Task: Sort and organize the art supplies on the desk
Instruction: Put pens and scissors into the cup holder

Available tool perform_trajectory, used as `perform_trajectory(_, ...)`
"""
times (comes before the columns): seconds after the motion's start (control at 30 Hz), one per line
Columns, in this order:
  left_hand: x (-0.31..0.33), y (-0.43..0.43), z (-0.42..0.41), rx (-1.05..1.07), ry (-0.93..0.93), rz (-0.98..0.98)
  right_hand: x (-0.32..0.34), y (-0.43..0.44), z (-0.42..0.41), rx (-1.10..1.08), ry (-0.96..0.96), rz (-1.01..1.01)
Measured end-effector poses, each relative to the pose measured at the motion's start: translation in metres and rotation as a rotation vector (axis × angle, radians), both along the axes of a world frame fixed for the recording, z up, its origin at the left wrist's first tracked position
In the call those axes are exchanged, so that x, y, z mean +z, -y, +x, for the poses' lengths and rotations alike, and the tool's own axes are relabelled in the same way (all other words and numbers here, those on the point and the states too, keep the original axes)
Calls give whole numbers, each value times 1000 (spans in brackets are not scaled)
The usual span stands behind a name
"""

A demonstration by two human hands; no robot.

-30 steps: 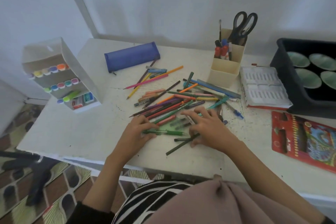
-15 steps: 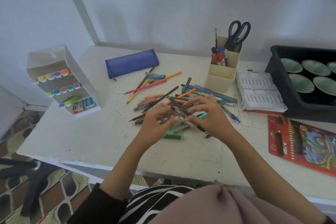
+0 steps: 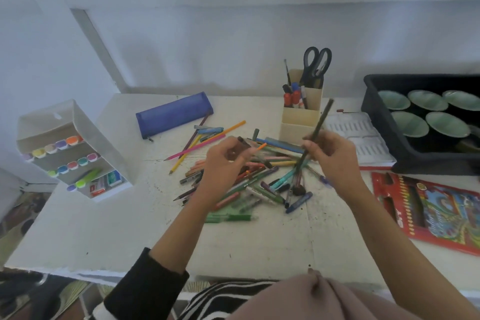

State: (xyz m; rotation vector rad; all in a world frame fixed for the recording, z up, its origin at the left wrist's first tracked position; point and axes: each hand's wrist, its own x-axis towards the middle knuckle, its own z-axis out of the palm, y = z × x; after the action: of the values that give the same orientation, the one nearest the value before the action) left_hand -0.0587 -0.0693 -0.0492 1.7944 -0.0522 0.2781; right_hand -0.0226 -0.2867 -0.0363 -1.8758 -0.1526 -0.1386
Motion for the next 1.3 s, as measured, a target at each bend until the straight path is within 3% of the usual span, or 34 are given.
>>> perform_trajectory(0.2,36,12,58,-18,116,75,18,13,40,-198,89,114)
perform_trajectory(0.37,52,30,119,-128,110,287,27,3,78,-193,128,-155)
perform_trajectory(0.53,41,46,152,-201,-13,460,23,-8,101,-106,37,-337)
perform_trajectory(0.7,26,40,149,-166,-68,461,15,-7,98,-77,55,-329)
perform_trajectory(0.97,12,-6,100,-78,-52,493,11,4,55,-88,349,-312)
perform_trajectory(1.13,-10,-37,43,-122,-132,515,-7,-8,24,327,195,-473)
perform_trajectory(1.3,-26,-40,-9,-415,-242,774,-42,-36,-5,755,120,-629)
